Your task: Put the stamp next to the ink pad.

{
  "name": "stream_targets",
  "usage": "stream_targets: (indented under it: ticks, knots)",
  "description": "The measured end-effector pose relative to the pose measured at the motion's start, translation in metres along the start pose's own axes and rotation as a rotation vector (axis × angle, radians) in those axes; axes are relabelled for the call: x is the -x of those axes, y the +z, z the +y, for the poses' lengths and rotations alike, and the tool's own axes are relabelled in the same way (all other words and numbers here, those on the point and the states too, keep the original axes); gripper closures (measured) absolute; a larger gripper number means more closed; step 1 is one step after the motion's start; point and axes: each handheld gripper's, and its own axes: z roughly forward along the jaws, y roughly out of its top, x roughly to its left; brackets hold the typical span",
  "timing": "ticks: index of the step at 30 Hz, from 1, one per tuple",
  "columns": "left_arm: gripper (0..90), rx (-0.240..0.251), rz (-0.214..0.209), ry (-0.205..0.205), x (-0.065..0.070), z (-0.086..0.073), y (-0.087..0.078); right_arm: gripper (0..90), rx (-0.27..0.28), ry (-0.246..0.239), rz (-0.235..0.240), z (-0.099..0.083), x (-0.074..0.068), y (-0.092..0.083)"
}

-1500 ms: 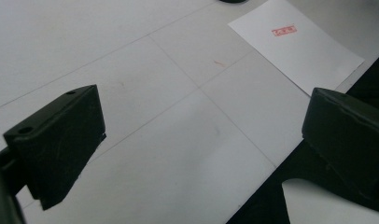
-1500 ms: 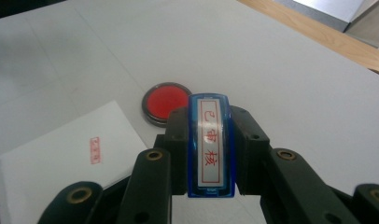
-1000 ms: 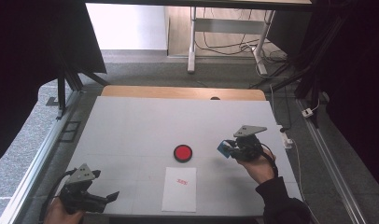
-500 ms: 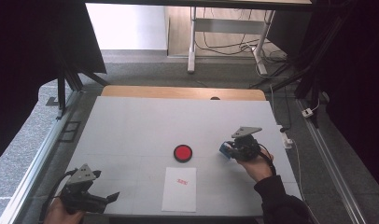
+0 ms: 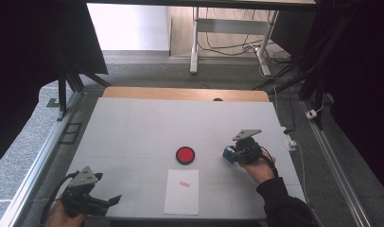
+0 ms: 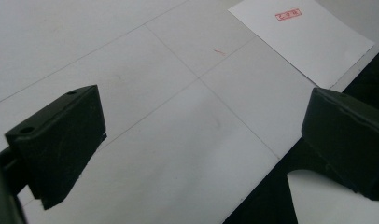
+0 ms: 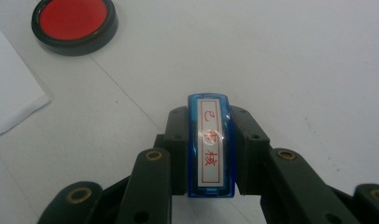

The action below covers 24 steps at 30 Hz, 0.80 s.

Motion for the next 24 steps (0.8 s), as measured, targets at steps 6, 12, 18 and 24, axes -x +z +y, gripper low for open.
stream_targets:
  ticks: [6, 12, 18, 24]
  knots:
    - [0.0, -0.003, 0.0, -0.001, 0.0, 0.0, 0.0, 70.9, -0.005, 0.004, 0.001, 0.0, 0.0, 0.001]
    - [0.1, -0.003, 0.001, -0.002, 0.0, 0.0, 0.0, 67.9, 0.009, 0.014, 0.002, -0.001, 0.001, 0.0]
    - [0.1, -0.003, 0.001, -0.002, 0.0, 0.0, 0.0, 63.4, 0.026, 0.015, -0.005, 0.001, 0.0, -0.004]
    - [0.1, -0.003, 0.002, -0.002, 0.0, 0.0, 0.0, 56.2, 0.056, 0.018, -0.009, 0.004, -0.003, -0.011]
